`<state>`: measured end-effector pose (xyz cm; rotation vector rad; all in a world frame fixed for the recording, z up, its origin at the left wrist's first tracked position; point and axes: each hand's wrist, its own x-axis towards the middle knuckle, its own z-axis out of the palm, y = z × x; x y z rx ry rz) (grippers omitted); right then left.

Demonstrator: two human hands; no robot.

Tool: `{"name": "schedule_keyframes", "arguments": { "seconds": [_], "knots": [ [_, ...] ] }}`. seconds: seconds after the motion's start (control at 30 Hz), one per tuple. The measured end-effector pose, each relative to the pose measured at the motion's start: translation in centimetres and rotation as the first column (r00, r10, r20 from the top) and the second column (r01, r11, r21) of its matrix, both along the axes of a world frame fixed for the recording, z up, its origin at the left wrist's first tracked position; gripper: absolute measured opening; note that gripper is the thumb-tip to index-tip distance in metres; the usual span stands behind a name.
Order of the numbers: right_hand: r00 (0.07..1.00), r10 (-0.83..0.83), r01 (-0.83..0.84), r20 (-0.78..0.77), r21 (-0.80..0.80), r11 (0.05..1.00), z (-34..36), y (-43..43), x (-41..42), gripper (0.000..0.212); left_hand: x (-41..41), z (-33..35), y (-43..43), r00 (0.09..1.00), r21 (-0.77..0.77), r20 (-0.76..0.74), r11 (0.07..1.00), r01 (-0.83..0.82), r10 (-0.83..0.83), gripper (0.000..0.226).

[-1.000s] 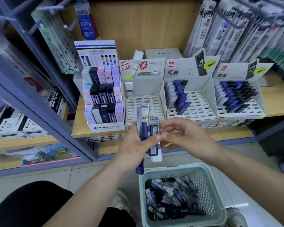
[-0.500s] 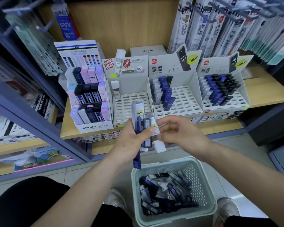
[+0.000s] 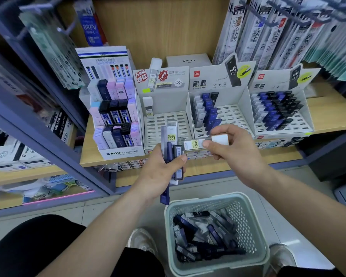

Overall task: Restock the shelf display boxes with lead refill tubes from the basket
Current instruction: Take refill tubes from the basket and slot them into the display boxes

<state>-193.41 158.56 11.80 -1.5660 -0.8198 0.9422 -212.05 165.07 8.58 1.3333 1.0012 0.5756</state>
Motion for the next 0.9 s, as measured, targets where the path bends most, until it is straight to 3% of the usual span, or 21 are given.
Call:
{"name": "schedule_keyframes", "arguments": {
  "seconds": [0.1, 0.27, 0.4, 0.53, 0.7, 0.9],
  "knots": [
    [0.998, -0.067, 0.066, 0.015, 0.059, 0.996, 0.3, 0.7, -0.2, 0.025, -0.3, -0.1, 0.1, 1.000, -0.006, 0.003, 1.000, -0.002, 0.002, 0.028],
    [0.988, -0.130, 0.115, 0.079, 0.167, 0.979, 1.0, 3.1, -0.4, 0.010, -1.2, -0.2, 0.7, 0.998, -0.026, -0.012, 0.998, -0.062, 0.061, 0.050],
    [0.953, -0.102, 0.042, 0.285, 0.207, 0.977, 1.6, 6.5, -0.4, 0.012, -2.1, -0.6, 1.1, 0.995, -0.017, -0.019, 0.995, -0.094, 0.094, 0.032],
    [0.874, -0.051, -0.052, 0.484, 0.198, 0.979, 1.3, 10.3, -0.5, 0.023, -3.0, -1.1, 1.5, 0.994, -0.014, -0.002, 0.994, -0.113, 0.112, 0.036],
    [0.784, -0.008, -0.124, 0.620, 0.170, 0.978, 0.4, 14.2, -1.1, 0.014, -4.0, -1.2, 2.1, 0.991, -0.003, -0.015, 0.991, -0.132, 0.132, 0.050],
    [0.724, 0.060, -0.178, 0.687, 0.102, 0.979, -0.3, 16.1, -1.6, 0.012, -4.3, -1.5, 2.6, 0.991, 0.020, -0.020, 0.991, -0.133, 0.133, 0.049]
  ]
}}
